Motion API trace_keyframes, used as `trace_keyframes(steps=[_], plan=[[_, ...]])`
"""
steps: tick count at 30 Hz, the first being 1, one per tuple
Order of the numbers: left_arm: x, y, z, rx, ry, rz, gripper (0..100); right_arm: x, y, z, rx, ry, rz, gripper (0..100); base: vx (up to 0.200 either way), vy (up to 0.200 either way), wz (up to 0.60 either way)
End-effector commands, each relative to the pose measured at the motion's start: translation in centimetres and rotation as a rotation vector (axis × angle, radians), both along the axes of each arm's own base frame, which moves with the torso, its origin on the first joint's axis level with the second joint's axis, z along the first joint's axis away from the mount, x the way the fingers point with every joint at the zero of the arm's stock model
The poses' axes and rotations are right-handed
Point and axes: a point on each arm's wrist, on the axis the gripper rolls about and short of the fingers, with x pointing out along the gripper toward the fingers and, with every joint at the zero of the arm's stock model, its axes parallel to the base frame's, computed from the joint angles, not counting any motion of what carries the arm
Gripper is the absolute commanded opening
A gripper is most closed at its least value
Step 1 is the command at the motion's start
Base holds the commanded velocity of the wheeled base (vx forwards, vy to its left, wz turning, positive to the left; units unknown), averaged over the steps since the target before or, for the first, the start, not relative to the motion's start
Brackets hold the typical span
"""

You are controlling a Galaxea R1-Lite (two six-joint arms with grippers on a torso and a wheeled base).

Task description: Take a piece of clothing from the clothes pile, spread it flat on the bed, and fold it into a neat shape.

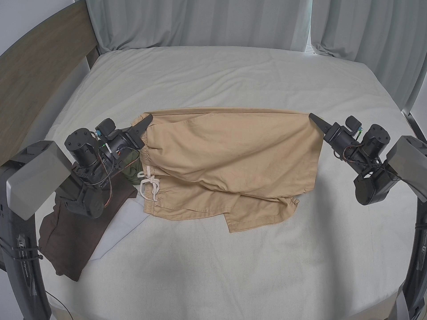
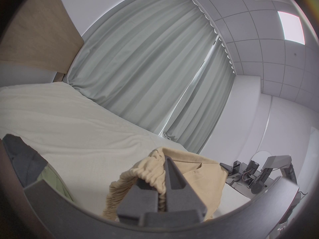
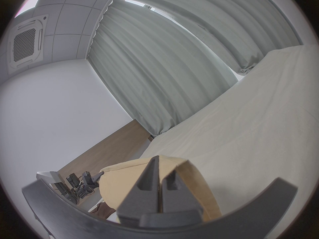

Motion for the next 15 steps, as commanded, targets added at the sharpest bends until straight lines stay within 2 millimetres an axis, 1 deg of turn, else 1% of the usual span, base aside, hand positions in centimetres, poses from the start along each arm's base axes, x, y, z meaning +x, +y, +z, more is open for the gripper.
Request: trace_keyframes(steps=[1, 8, 15], plan=[[1.2, 0.0, -1.3, -0.017, 0.017, 0.002, 0, 1.5, -0.2, -1.7, 0.008, 0.012, -0.003, 0, 0.0, 0.0, 0.0], [2.1, 0.1, -1.8, -0.039, 0.016, 0.016, 0, 3.2, -0.2, -1.8, 0.008, -0.029, -0.002, 0, 0.0, 0.0, 0.0], [2.3, 0.2, -2.0, -0.041, 0.017, 0.019, 0, 3.9, -0.1, -2.1, 0.009, -0.042, 0.0, 0, 0.0, 0.0, 0.0]])
